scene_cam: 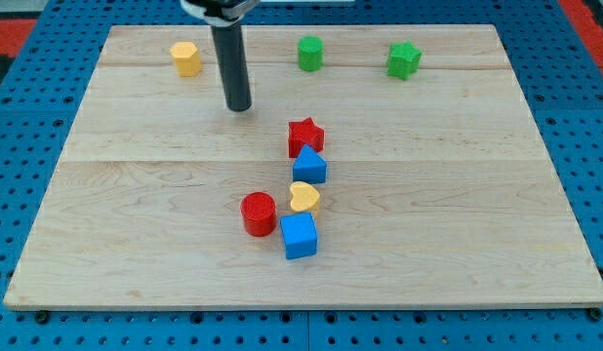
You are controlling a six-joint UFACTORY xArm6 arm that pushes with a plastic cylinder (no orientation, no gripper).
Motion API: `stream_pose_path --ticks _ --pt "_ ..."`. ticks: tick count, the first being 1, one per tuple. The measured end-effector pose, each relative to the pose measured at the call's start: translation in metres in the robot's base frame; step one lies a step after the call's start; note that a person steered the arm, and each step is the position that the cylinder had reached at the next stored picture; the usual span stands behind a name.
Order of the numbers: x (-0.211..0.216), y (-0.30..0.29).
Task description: Move the blue triangle to the top of the red circle
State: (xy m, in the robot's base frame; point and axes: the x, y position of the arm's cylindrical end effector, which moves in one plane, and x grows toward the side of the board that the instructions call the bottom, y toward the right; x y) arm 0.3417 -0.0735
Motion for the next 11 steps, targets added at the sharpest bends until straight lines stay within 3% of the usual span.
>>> stream_pose_path --ticks 1,3,6,7,11 --pt "-0.021 0.045" --pt "0.002 0.108" --pt "0.153 0.095" --pt "0.165 0.082" --pt "0.140 0.061"
